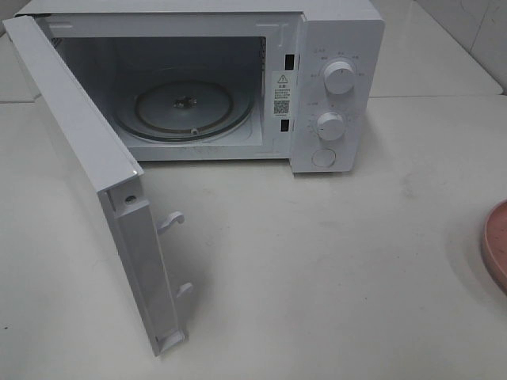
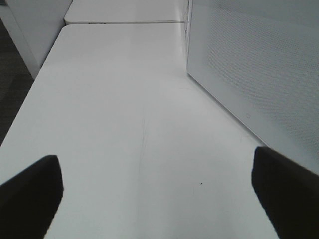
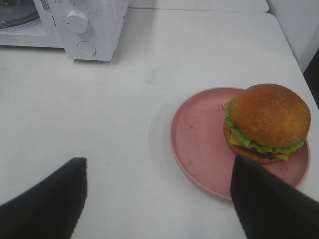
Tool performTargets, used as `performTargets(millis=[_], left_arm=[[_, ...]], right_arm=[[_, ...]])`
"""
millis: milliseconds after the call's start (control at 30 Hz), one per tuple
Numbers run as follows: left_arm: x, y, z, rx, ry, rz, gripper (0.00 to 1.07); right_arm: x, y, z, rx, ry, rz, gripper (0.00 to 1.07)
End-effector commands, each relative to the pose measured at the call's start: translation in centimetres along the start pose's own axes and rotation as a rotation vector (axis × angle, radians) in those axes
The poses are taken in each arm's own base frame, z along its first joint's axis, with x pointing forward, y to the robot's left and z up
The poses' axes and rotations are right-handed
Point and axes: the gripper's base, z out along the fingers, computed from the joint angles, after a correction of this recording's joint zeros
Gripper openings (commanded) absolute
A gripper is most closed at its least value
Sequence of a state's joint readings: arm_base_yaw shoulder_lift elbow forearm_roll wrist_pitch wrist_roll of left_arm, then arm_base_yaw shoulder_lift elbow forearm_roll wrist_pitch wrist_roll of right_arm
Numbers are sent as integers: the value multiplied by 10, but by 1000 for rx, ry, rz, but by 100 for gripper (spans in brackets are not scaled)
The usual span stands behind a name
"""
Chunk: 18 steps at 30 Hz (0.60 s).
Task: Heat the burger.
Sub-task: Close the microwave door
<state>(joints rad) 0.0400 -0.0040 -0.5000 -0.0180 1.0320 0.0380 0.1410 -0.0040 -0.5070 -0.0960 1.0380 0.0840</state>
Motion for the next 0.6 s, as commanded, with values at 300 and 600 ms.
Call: performTargets(millis=[300, 600], left_arm=[[2, -1, -3, 10, -25, -8, 98], [-30, 1, 15, 3, -40, -9, 71]], right_arm=[[2, 0, -3, 1, -30, 4, 76], [2, 0, -3, 1, -30, 4, 76]])
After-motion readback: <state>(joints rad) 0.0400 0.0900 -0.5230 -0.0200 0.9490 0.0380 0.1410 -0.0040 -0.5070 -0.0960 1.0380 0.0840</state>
